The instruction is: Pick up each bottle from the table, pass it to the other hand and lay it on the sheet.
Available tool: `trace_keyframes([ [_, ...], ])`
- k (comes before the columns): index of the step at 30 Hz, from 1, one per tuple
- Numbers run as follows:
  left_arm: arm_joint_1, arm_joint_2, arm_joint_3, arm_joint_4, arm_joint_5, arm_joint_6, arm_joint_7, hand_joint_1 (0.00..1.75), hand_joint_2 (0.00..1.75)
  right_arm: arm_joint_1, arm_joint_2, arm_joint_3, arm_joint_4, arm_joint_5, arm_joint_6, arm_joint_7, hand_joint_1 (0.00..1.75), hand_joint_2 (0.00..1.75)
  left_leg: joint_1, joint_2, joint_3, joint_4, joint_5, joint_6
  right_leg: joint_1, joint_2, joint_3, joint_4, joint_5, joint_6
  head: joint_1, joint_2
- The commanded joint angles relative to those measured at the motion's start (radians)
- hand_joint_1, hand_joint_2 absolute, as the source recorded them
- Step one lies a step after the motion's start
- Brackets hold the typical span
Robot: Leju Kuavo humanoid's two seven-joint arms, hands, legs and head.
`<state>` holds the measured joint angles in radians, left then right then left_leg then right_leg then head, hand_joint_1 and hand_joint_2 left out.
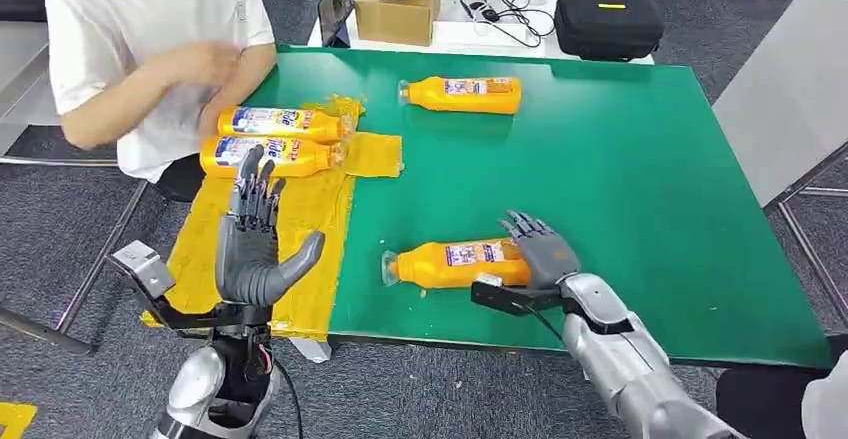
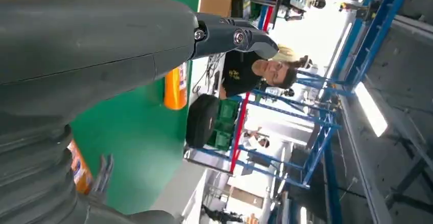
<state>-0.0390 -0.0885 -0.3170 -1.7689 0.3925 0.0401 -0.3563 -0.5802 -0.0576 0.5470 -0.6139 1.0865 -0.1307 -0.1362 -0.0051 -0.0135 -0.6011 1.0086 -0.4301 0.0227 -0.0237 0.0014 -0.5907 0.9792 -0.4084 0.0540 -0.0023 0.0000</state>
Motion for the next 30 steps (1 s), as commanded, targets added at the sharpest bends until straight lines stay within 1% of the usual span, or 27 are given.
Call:
trace_keyframes([
  [1, -0.049, -0.015, -0.038, 0.1, 0.013, 0.003, 0.012, 0.0, 1.75, -0.09, -0.003, 0.111, 0.21, -0.03, 0.152, 0.007, 0.12, 1.75, 0.001, -0.002, 0.004, -0.001, 0.0, -0.001, 0.001, -0.003, 0.004, -0.001, 0.0, -0.002, 0.0, 0.0],
  [2, -0.049, -0.015, -0.038, 0.1, 0.013, 0.003, 0.012, 0.0, 1.75, -0.09, -0.003, 0.111, 0.21, -0.03, 0.152, 0.007, 1.12, 1.75, 0.002, -0.003, 0.004, -0.001, 0.0, -0.002, 0.002, -0.003, 0.005, -0.002, 0.0, -0.003, 0.0, 0.0],
  [3, -0.058, -0.013, -0.045, 0.109, 0.013, 0.002, 0.012, 0.0, 1.75, -0.096, -0.01, 0.114, 0.218, -0.05, 0.189, -0.013, 1.75, 1.75, 0.001, -0.003, 0.005, -0.001, 0.0, -0.001, 0.001, -0.003, 0.005, -0.002, 0.0, -0.002, 0.0, 0.0],
  [6, -0.069, -0.012, -0.054, 0.123, 0.017, -0.002, 0.011, 0.0, 1.75, -0.095, -0.034, 0.123, 0.219, -0.08, 0.225, -0.045, 1.75, 1.75, 0.002, -0.004, 0.006, -0.001, 0.001, -0.001, 0.002, -0.004, 0.007, -0.003, 0.0, -0.002, 0.0, 0.0],
  [7, -0.071, -0.01, -0.057, 0.129, 0.021, -0.005, 0.01, 0.0, 1.75, -0.085, -0.041, 0.109, 0.22, -0.111, 0.232, -0.063, 1.75, 1.75, 0.001, -0.003, 0.007, -0.001, 0.001, -0.001, 0.002, -0.003, 0.008, -0.002, 0.0, -0.002, 0.0, 0.0],
  [9, -0.075, -0.006, -0.065, 0.135, 0.024, -0.008, 0.009, 0.0, 1.75, -0.07, -0.048, 0.107, 0.219, -0.143, 0.227, -0.083, 1.75, 1.75, 0.003, -0.004, 0.008, -0.001, 0.001, -0.002, 0.003, -0.006, 0.01, -0.004, 0.001, -0.004, 0.0, 0.0],
  [12, -0.08, -0.003, -0.071, 0.138, 0.027, -0.012, 0.008, 0.0, 1.75, -0.061, -0.052, 0.111, 0.221, -0.16, 0.229, -0.1, 1.75, 1.75, 0.001, -0.004, 0.011, -0.001, 0.001, -0.001, 0.001, -0.005, 0.012, -0.003, 0.001, -0.003, 0.0, 0.0],
  [13, -0.086, -0.001, -0.075, 0.141, 0.03, -0.016, 0.007, 0.0, 1.75, -0.061, -0.062, 0.126, 0.218, -0.161, 0.239, -0.124, 1.75, 1.75, 0.002, -0.005, 0.011, -0.002, 0.001, -0.002, 0.003, -0.006, 0.012, -0.004, 0.001, -0.004, 0.0, 0.0],
  [15, -0.093, -0.001, -0.079, 0.147, 0.03, -0.017, 0.007, 0.0, 1.75, -0.059, -0.074, 0.127, 0.216, -0.171, 0.24, -0.148, 1.75, 1.75, 0.001, -0.004, 0.012, -0.001, 0.0, -0.001, 0.002, -0.003, 0.013, -0.003, 0.001, -0.004, 0.0, 0.0],
  [18, -0.097, 0.003, -0.082, 0.149, 0.032, -0.016, 0.001, 0.0, 1.75, -0.038, -0.072, 0.122, 0.211, -0.205, 0.219, -0.176, 1.75, 1.75, 0.001, -0.004, 0.013, -0.001, 0.0, -0.001, 0.002, -0.004, 0.013, -0.003, 0.001, -0.004, 0.0, 0.0],
  [19, -0.091, 0.003, -0.079, 0.146, 0.032, -0.011, -0.004, 0.0, 1.75, -0.017, -0.068, 0.103, 0.195, -0.235, 0.184, -0.202, 1.75, 1.75, 0.001, -0.004, 0.013, -0.001, 0.0, -0.001, 0.001, -0.004, 0.014, -0.003, 0.001, -0.004, 0.0, 0.0],
  [20, -0.088, 0.004, -0.079, 0.144, 0.031, -0.011, -0.004, 0.0, 1.75, -0.011, -0.065, 0.104, 0.194, -0.236, 0.18, -0.202, 1.75, 1.75, 0.002, -0.005, 0.013, -0.002, 0.0, -0.001, 0.003, -0.005, 0.015, -0.004, 0.001, -0.005, 0.0, 0.0],
  [23, -0.087, 0.005, -0.079, 0.144, 0.031, -0.011, -0.004, 0.0, 1.75, -0.008, -0.063, 0.105, 0.193, -0.236, 0.177, -0.201, 1.75, 1.75, 0.001, -0.003, 0.013, -0.001, 0.0, -0.001, 0.002, -0.003, 0.013, -0.003, 0.001, -0.004, 0.0, 0.0],
  [24, -0.082, 0.007, -0.078, 0.14, 0.028, -0.009, -0.008, 0.0, 1.75, 0.003, -0.061, 0.084, 0.179, -0.263, 0.156, -0.22, 1.75, 1.75, 0.002, -0.003, 0.013, -0.002, 0.0, -0.002, 0.003, -0.004, 0.014, -0.004, 0.002, -0.005, 0.0, 0.0],
  [26, -0.035, 0.01, -0.055, 0.13, 0.005, 0.022, -0.016, 0.0, 1.75, 0.082, -0.033, -0.006, 0.103, -0.352, -0.006, -0.285, 1.75, 1.75, 0.002, -0.001, 0.014, -0.002, 0.0, -0.001, 0.002, -0.003, 0.014, -0.003, 0.002, -0.004, 0.0, 0.0],
  [27, 0.0, 0.003, -0.029, 0.125, -0.009, 0.051, -0.023, 0.0, 1.75, 0.116, -0.031, -0.008, 0.06, -0.331, -0.091, -0.272, 1.75, 1.75, 0.002, -0.002, 0.015, -0.003, 0.0, -0.002, 0.003, -0.003, 0.016, -0.006, 0.002, -0.005, 0.0, 0.0],
  [28, 0.039, 0.002, -0.004, 0.119, -0.021, 0.058, -0.038, 0.0, 1.75, 0.154, -0.034, -0.002, 0.01, -0.314, -0.121, -0.25, 1.75, 1.75, 0.002, 0.0, 0.016, -0.003, 0.0, -0.002, 0.003, -0.002, 0.016, -0.005, 0.002, -0.005, 0.0, 0.0],
  [29, 0.079, -0.018, 0.036, 0.111, -0.042, 0.098, -0.056, 0.0, 1.75, 0.206, -0.026, -0.049, -0.062, -0.35, -0.182, -0.255, 1.75, 1.75, 0.003, 0.0, 0.016, -0.004, 0.0, -0.002, 0.004, -0.002, 0.016, -0.006, 0.002, -0.006, 0.0, 0.0],
  [30, 0.115, -0.03, 0.062, 0.097, -0.047, 0.113, -0.066, 0.0, 1.75, 0.254, -0.02, -0.072, -0.125, -0.349, -0.23, -0.247, 1.75, 1.75, 0.002, 0.001, 0.015, -0.003, -0.001, -0.002, 0.002, 0.001, 0.015, -0.004, 0.001, -0.005, 0.0, 0.0],
])
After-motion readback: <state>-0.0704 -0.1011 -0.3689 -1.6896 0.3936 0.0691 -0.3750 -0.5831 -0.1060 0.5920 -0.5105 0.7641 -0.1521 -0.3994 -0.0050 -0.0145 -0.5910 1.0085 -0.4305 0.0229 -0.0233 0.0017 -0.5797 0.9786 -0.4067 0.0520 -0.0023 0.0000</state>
